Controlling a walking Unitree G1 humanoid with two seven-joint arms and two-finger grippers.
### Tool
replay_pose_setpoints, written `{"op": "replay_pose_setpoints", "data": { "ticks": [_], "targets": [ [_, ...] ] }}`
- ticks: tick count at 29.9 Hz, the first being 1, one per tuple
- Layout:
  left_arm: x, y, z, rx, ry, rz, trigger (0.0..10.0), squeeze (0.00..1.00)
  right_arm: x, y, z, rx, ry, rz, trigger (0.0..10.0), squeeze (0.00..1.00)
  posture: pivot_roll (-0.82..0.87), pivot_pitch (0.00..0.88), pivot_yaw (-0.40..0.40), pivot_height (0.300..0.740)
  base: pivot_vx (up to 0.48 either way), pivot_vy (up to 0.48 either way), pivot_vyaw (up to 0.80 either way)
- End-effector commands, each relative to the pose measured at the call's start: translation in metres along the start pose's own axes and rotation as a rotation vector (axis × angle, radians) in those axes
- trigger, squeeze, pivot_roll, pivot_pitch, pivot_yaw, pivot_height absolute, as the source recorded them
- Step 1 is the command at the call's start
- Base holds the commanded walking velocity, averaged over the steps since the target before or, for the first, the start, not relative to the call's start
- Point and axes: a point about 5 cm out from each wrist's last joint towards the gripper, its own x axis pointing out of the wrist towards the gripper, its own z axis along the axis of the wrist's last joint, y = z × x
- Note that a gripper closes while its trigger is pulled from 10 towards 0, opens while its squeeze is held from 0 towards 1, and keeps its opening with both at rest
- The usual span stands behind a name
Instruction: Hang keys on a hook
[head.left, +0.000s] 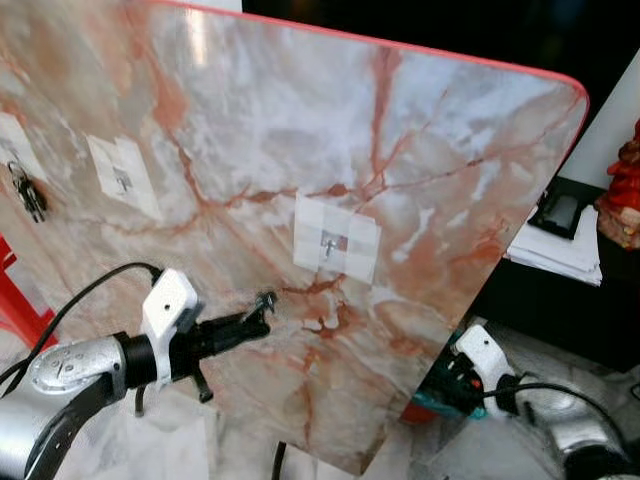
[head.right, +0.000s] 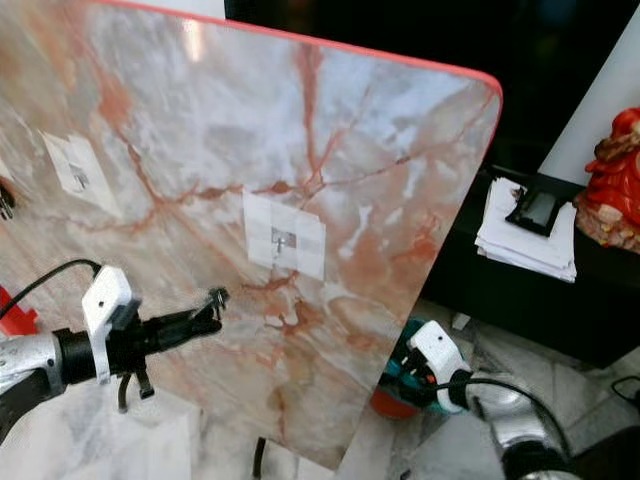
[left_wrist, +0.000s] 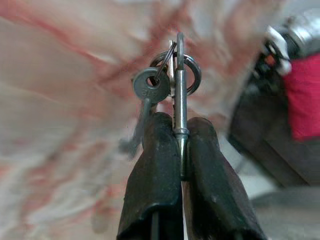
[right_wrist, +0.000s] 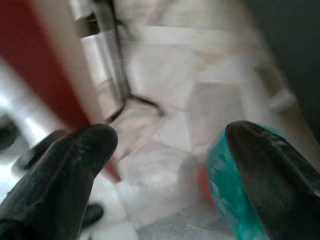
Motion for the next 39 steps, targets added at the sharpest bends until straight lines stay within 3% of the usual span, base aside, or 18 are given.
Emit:
{"op": "replay_pose_setpoints", "data": {
  "ticks": [1, 3, 5, 8, 9, 15, 19, 24, 39],
  "targets": [
    [0.006, -0.008, 0.009, 0.029, -0.003, -0.082, 10.0, 0.0, -0.002, 0.006, 0.012, -0.065, -0.002, 0.119, 10.0, 0.0, 0.13, 0.002, -0.085, 0.74, 0.0, 0.0, 0.0],
    [0.013, -0.003, 0.013, 0.04, -0.02, -0.071, 10.0, 0.0, -0.012, -0.004, 0.011, -0.165, 0.09, 0.086, 10.0, 0.0, 0.11, 0.001, -0.08, 0.74, 0.0, 0.0, 0.0],
    [0.015, -0.001, 0.013, 0.044, -0.018, -0.062, 10.0, 0.0, -0.015, -0.011, 0.008, -0.172, 0.126, 0.032, 10.0, 0.0, 0.11, 0.0, -0.08, 0.74, 0.0, 0.0, 0.0],
    [0.025, 0.001, 0.013, 0.063, -0.021, -0.034, 10.0, 0.0, -0.014, -0.021, -0.006, -0.103, 0.181, -0.136, 10.0, 0.0, 0.11, 0.0, -0.08, 0.74, 0.0, 0.0, 0.0],
    [0.028, 0.001, 0.013, 0.072, -0.029, -0.021, 10.0, 0.0, -0.012, -0.024, -0.017, -0.068, 0.23, -0.259, 10.0, 0.0, 0.11, 0.0, -0.08, 0.74, 0.0, 0.0, 0.0],
    [0.032, -0.004, 0.014, 0.048, -0.045, -0.021, 10.0, 0.0, -0.007, -0.015, -0.045, 0.084, 0.313, -0.429, 10.0, 0.0, 0.13, 0.0, -0.075, 0.74, 0.0, 0.0, 0.0],
    [0.039, -0.01, 0.01, 0.035, -0.042, -0.034, 10.0, 0.0, 0.001, 0.002, -0.069, 0.172, 0.387, -0.462, 10.0, 0.0, 0.13, 0.0, -0.071, 0.74, 0.0, 0.0, 0.0],
    [0.04, -0.016, 0.008, 0.007, -0.057, -0.071, 10.0, 0.0, 0.01, 0.021, -0.078, 0.148, 0.409, -0.35, 10.0, 0.0, 0.13, 0.0, -0.066, 0.74, 0.0, 0.0, 0.0],
    [0.046, -0.018, 0.005, 0.009, -0.043, -0.056, 10.0, 0.0, 0.002, 0.005, -0.07, 0.108, 0.415, -0.38, 10.0, 0.0, 0.13, 0.0, -0.067, 0.74, -0.181, 0.0, 0.0]
  ]
}}
